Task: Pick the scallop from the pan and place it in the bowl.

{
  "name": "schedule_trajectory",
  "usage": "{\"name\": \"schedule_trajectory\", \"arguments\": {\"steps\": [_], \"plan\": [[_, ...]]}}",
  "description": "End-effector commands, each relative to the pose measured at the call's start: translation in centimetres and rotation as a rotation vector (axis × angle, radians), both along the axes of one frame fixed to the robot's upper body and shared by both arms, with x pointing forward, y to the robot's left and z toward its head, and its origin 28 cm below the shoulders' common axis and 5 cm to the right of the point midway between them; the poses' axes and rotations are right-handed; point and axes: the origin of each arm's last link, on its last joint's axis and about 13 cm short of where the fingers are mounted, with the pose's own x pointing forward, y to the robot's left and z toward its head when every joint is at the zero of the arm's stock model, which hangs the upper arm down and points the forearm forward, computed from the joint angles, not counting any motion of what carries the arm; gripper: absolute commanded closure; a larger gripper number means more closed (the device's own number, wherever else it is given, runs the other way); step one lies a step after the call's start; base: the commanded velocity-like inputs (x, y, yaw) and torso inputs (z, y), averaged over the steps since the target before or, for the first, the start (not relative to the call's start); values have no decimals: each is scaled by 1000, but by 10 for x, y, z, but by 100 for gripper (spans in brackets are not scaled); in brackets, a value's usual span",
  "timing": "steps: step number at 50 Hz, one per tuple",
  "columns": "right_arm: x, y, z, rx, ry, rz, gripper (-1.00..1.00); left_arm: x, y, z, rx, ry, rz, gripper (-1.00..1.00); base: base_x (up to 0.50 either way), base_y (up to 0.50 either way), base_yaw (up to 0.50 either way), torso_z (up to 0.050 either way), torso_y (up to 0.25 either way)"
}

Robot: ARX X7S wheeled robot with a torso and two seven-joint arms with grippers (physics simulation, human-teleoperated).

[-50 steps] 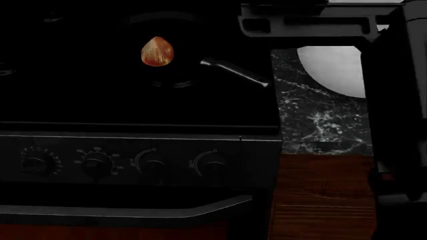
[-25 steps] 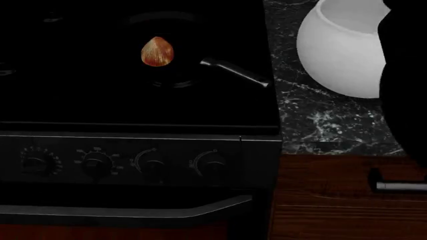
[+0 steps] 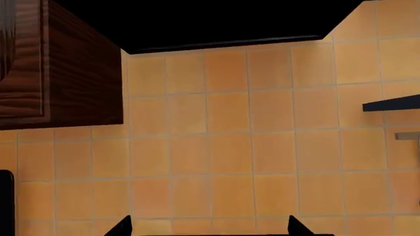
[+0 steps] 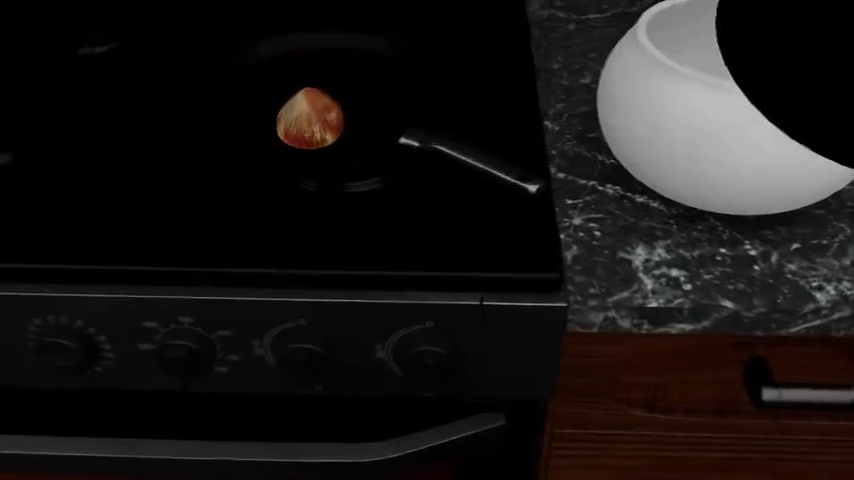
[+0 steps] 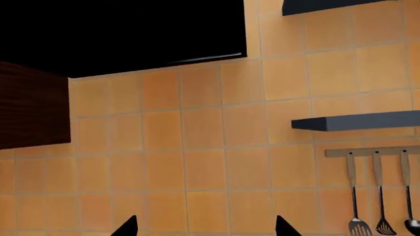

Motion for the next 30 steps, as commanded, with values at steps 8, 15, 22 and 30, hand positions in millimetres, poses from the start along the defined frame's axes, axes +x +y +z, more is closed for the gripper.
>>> {"name": "schedule_trajectory", "arguments": {"steps": [8, 15, 22, 30], "plan": [[10, 0, -5, -6, 34, 7, -100, 6, 0, -3, -13, 19, -13, -100, 223, 0, 0, 0, 0], [15, 0, -9, -1, 51, 6, -100, 6, 1, -3, -12, 19, -14, -100, 225, 0, 0, 0, 0], [18, 1, -11, -7, 54, 8, -100, 9, 2, -4, -19, 22, -15, -100, 247, 0, 0, 0, 0], [24, 1, -15, -4, 71, 16, -100, 15, 3, -9, -22, 30, -18, -100, 359, 0, 0, 0, 0]]}}
